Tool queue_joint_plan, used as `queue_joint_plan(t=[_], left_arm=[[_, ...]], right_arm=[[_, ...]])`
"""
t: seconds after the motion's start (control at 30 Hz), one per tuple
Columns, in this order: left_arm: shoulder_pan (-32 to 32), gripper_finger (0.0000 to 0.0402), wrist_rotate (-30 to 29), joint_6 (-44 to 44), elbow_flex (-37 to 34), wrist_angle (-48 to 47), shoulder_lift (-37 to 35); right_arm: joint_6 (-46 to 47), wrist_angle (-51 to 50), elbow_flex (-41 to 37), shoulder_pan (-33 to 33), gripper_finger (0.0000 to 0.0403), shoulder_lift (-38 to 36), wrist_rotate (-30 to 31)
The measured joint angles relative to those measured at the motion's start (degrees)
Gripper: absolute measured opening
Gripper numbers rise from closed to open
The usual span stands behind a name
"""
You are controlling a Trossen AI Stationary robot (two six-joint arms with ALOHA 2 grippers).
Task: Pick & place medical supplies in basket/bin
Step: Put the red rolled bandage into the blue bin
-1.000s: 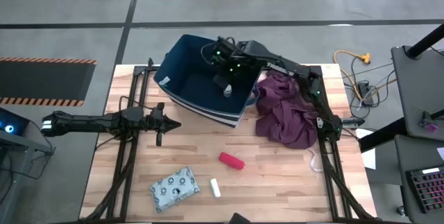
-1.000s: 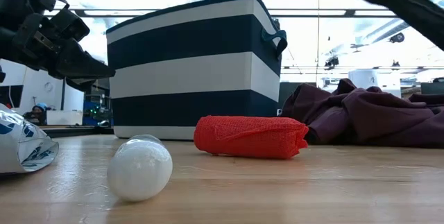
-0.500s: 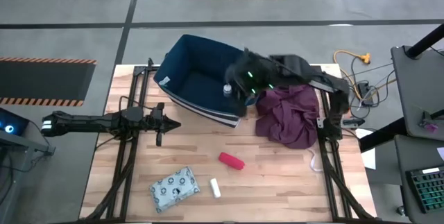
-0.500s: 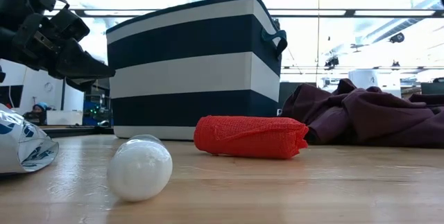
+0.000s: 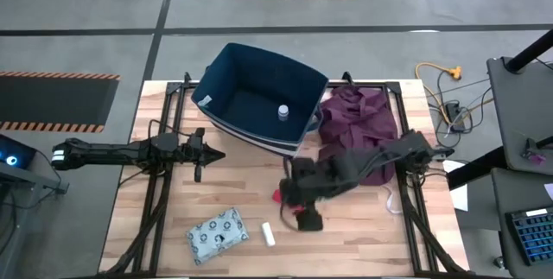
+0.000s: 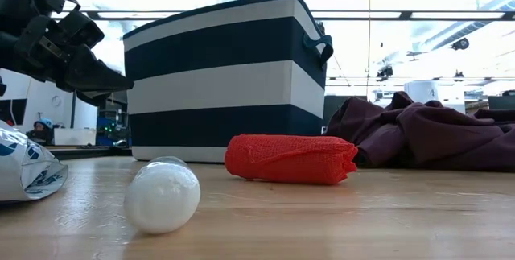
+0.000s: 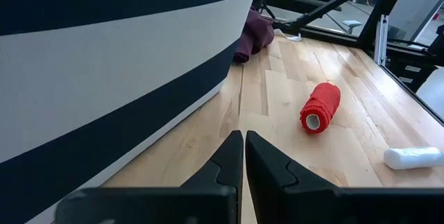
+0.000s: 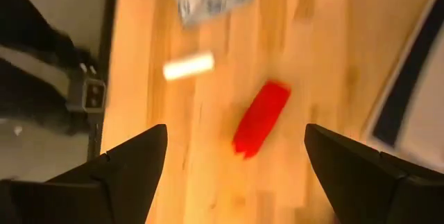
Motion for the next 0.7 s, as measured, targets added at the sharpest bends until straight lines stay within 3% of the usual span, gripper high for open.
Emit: queue_joint_plan(t=[0.2, 0.43, 0.57, 0.7], left_arm=[[0.0, 0.0, 0.0, 0.0, 0.0, 0.0, 0.0], [0.0, 0.0, 0.0, 0.0, 0.0, 0.0, 0.0], [0.0, 0.0, 0.0, 0.0, 0.0, 0.0, 0.0], [0.0, 0.0, 0.0, 0.0, 0.0, 0.0, 0.0]], right_arm=[[7.1, 2.3, -9.3, 0.7, 0.0327, 3.1, 0.2], [8.3, 22.3, -26.0, 0.0, 0.0327, 2.1, 2.1], [10.6, 26.7, -31.6, -0.9, 0.0327, 2.1, 7.8], [10.9, 35.4, -36.6, -1.9, 0.0327, 2.1, 7.0]])
